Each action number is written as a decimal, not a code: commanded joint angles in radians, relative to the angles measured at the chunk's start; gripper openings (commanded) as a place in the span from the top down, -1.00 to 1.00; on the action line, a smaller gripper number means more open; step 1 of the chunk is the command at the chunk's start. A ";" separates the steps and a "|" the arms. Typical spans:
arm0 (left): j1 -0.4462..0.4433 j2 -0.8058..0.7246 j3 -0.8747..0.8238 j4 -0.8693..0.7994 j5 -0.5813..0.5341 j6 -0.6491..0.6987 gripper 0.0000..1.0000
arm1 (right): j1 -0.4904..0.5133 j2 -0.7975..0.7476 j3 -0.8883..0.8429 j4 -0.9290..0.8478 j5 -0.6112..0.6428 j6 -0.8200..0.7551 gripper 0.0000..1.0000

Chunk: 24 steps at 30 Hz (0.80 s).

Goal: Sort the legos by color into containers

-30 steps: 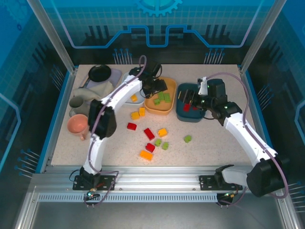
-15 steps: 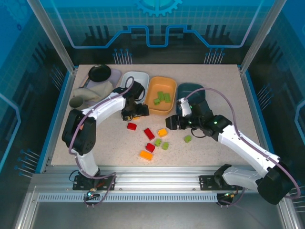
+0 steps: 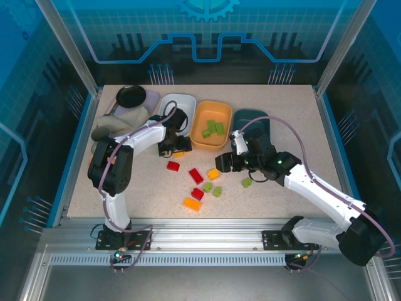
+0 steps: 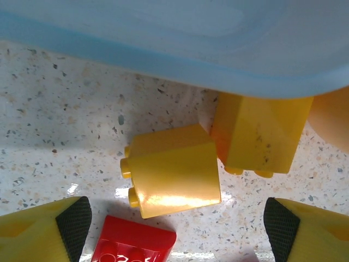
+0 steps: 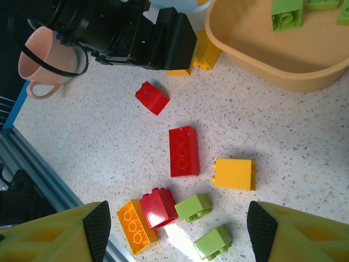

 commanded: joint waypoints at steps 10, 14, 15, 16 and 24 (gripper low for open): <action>0.006 0.070 -0.008 0.039 -0.077 0.003 -0.30 | 0.014 -0.009 0.015 -0.031 0.015 0.013 -0.40; 0.006 0.090 0.003 0.059 -0.073 0.008 -0.02 | 0.013 0.000 0.021 -0.033 0.015 0.013 -0.40; 0.006 0.096 0.009 0.055 -0.077 0.008 0.04 | 0.014 0.001 0.020 -0.033 0.015 0.014 -0.40; 0.006 0.098 0.015 0.051 -0.082 0.008 0.08 | 0.013 0.003 0.022 -0.035 0.015 0.015 -0.39; -0.021 -0.040 -0.008 -0.047 -0.128 -0.035 0.27 | 0.013 -0.020 0.029 -0.042 0.045 0.016 -0.39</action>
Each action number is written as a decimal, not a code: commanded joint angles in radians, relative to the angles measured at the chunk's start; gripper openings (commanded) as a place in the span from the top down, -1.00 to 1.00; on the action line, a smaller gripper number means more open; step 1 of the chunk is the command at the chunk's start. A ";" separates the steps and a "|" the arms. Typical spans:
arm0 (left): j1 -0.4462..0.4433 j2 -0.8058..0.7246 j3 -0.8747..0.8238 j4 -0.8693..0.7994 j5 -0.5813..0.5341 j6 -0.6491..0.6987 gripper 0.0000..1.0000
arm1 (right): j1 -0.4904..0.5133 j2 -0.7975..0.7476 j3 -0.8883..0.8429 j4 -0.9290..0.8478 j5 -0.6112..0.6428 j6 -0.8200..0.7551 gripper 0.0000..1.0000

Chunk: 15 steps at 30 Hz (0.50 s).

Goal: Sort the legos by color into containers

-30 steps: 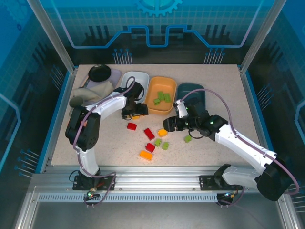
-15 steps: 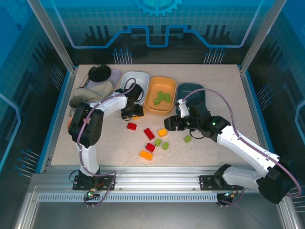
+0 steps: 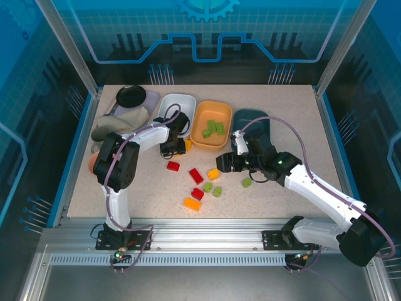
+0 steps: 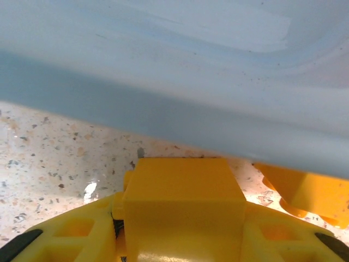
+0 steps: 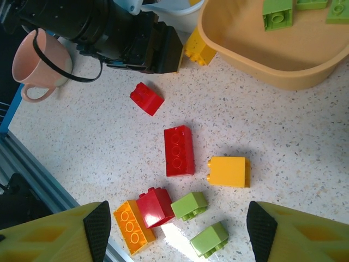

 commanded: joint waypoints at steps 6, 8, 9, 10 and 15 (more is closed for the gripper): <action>-0.024 -0.244 0.054 -0.190 -0.030 -0.050 0.26 | 0.002 -0.063 0.034 0.058 0.095 0.027 -0.39; -0.006 -0.229 0.115 -0.194 -0.016 -0.041 0.26 | -0.001 -0.061 0.024 0.132 0.117 0.032 -0.40; 0.009 -0.202 0.153 -0.193 -0.006 -0.038 0.26 | -0.001 -0.053 0.023 0.166 0.134 0.037 -0.42; 0.021 -0.177 0.192 -0.190 0.004 -0.035 0.25 | -0.005 -0.045 0.025 0.188 0.142 0.041 -0.44; 0.077 0.044 0.452 -0.184 0.042 -0.010 0.24 | -0.055 0.038 0.101 0.228 0.103 0.061 -0.45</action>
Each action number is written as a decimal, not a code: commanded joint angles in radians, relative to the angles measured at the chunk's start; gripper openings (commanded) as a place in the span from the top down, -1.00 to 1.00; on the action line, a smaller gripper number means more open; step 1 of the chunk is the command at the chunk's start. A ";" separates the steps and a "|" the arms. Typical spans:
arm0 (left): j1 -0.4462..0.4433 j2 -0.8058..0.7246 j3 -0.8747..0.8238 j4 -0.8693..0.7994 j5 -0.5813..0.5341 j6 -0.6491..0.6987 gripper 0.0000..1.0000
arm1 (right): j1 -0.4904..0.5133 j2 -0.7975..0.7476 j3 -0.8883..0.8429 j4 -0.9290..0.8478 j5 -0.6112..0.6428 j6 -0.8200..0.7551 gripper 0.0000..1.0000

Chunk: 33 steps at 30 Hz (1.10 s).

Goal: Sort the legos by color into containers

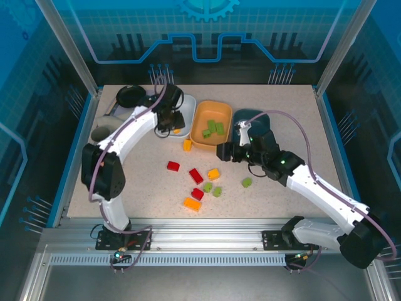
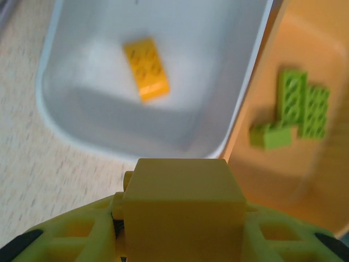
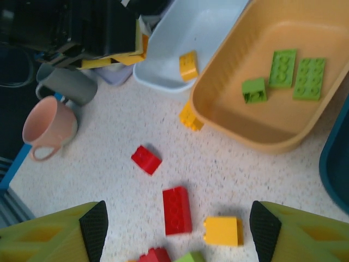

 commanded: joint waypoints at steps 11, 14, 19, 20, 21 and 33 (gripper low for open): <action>0.103 0.599 0.642 -0.167 0.099 -0.007 0.11 | -0.081 0.089 0.138 -0.069 -0.020 0.019 -0.44; 0.106 0.607 0.642 -0.152 0.131 -0.015 -0.08 | -0.081 0.078 0.131 -0.133 -0.007 -0.003 -0.43; 0.105 0.540 0.626 -0.153 0.149 -0.029 -0.45 | -0.042 0.067 0.111 -0.262 0.043 -0.097 -0.42; 0.105 0.513 0.614 -0.155 0.147 -0.038 -0.50 | -0.025 0.073 0.108 -0.288 0.049 -0.122 -0.42; 0.105 0.475 0.589 -0.151 0.147 -0.048 -0.55 | -0.003 0.083 0.108 -0.312 0.063 -0.142 -0.41; 0.097 -0.336 -0.341 0.157 0.237 -0.208 -0.73 | 0.258 0.523 0.343 -0.395 0.120 -0.271 -0.30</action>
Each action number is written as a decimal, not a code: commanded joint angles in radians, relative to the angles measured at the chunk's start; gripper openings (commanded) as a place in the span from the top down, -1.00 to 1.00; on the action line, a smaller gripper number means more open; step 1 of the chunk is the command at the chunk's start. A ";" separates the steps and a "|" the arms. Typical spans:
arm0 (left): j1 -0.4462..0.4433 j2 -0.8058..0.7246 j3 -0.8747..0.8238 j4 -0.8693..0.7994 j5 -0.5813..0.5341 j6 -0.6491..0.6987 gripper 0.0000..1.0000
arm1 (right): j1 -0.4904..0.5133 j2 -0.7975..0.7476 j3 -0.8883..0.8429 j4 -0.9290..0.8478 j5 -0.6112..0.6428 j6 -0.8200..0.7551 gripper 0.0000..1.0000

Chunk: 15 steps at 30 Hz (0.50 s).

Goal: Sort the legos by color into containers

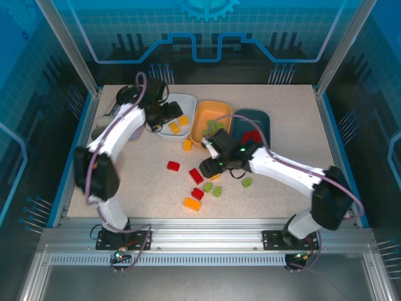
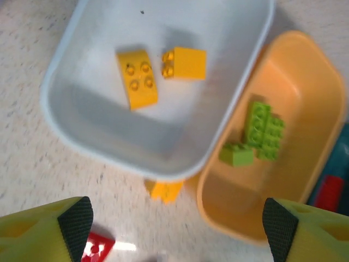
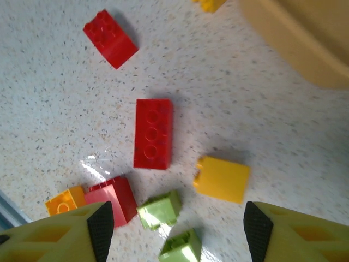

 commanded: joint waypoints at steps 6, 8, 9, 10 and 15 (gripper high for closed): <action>-0.003 -0.546 -0.540 0.107 0.137 -0.136 -0.83 | 0.064 0.330 0.259 -0.151 0.020 -0.013 -0.28; -0.004 -0.651 -0.618 0.088 0.144 -0.166 -0.83 | 0.065 0.383 0.302 -0.176 0.018 -0.007 -0.28; -0.004 -0.703 -0.659 0.084 0.149 -0.180 -0.84 | 0.065 0.409 0.320 -0.189 0.022 -0.003 -0.28; -0.005 -0.742 -0.692 0.081 0.154 -0.192 -0.85 | 0.065 0.429 0.334 -0.202 0.027 0.000 -0.27; -0.007 -0.902 -0.815 0.063 0.181 -0.239 -0.86 | 0.069 0.510 0.377 -0.226 0.049 0.006 -0.18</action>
